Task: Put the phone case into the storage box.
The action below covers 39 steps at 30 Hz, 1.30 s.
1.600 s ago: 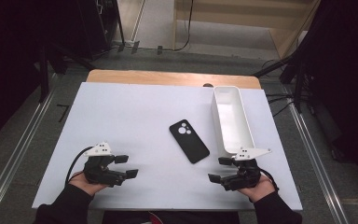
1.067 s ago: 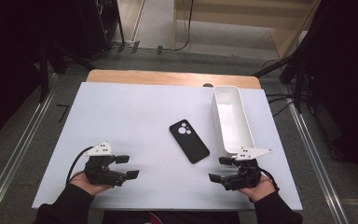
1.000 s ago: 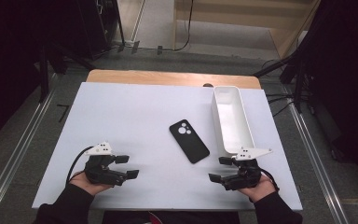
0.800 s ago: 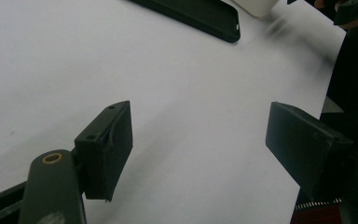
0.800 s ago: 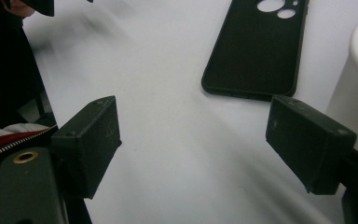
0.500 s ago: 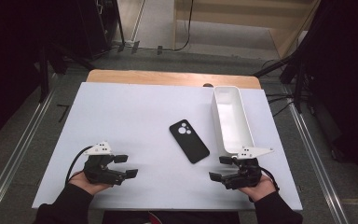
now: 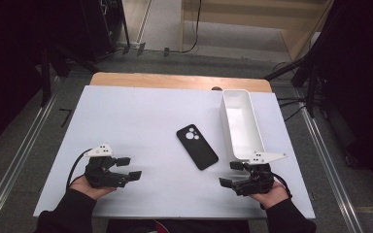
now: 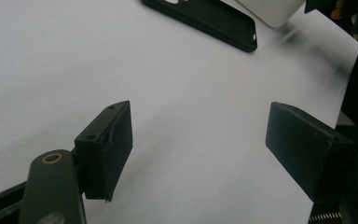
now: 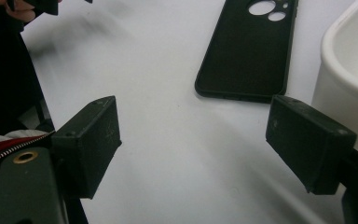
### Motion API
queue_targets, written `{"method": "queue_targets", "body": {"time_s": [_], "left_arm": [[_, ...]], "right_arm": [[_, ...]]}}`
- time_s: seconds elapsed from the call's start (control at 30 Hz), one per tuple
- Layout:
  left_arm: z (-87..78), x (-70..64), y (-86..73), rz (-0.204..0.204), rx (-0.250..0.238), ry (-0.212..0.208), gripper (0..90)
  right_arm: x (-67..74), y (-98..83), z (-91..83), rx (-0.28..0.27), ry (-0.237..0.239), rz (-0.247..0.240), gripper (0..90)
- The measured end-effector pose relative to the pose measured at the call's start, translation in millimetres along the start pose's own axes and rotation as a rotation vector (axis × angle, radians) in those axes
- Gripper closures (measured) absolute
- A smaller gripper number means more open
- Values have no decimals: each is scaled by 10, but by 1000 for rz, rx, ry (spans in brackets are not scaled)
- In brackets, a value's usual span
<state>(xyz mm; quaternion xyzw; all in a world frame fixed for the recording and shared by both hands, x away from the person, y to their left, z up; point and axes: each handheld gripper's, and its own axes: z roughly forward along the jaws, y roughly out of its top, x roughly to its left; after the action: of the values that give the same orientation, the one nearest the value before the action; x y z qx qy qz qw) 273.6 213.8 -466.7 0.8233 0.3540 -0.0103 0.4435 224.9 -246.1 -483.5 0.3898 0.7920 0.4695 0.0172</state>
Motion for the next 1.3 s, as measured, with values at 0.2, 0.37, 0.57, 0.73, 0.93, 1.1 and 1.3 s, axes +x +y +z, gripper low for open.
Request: {"method": "queue_targets", "body": {"time_s": [0.2,0.37,0.57,0.73,0.93,1.1,1.3], "left_arm": [[113,3,54,15,20,-10,228],[184,1,106,18,30,-15,230],[209,17,164,7,23,-3,233],[250,3,217,16,18,1,234],[300,-14,327,33,19,3,234],[327,-33,384,49,21,1,234],[387,-48,483,54,26,-20,234]], "right_arm": [[-7,-1,-6,-2,2,-2,161],[-6,-1,-2,3,0,-2,161],[3,0,6,6,1,-5,161],[12,2,14,13,0,-5,161],[23,0,17,17,0,-2,161],[21,0,17,15,-1,-6,161],[24,-1,16,17,0,-5,161]]}}
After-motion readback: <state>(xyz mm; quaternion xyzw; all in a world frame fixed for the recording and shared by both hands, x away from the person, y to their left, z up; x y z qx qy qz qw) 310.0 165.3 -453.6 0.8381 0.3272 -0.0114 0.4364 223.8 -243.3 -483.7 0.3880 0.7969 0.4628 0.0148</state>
